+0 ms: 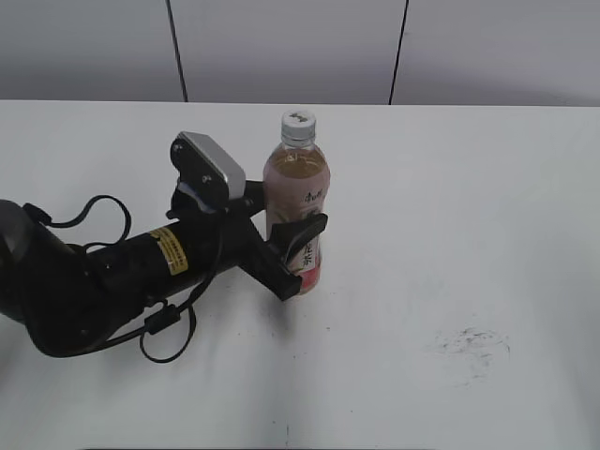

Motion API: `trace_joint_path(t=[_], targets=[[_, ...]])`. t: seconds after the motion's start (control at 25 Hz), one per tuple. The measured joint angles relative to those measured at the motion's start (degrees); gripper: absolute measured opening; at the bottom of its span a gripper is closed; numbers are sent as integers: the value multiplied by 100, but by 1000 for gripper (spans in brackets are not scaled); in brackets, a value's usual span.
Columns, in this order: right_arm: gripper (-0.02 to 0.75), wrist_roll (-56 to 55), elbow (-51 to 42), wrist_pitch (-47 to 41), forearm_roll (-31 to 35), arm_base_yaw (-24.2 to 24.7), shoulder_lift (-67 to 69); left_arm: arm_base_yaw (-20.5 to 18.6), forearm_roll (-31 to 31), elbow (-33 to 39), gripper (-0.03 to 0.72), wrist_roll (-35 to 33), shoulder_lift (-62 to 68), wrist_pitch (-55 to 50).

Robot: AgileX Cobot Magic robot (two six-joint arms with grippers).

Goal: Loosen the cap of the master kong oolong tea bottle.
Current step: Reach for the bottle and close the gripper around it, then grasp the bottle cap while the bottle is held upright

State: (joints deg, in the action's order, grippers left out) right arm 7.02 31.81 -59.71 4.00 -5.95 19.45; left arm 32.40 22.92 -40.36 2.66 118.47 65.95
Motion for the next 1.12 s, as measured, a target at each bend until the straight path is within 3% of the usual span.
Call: trace_joint_path(t=[0.24,0.48,0.92,1.12], targets=[[461,107,976,283,103,2,2548,0,0,0,389,0,11,30],[461,399,2432,246,758,-157,4801,0,24,0,389,-5,11,52],[461,-589,5382,-271,768,-2242,7420,0,103,0,389,-5,11,73],[461,-1189,6699,-821,537,-2864,8321,0,103,0,389,-5,11,73]])
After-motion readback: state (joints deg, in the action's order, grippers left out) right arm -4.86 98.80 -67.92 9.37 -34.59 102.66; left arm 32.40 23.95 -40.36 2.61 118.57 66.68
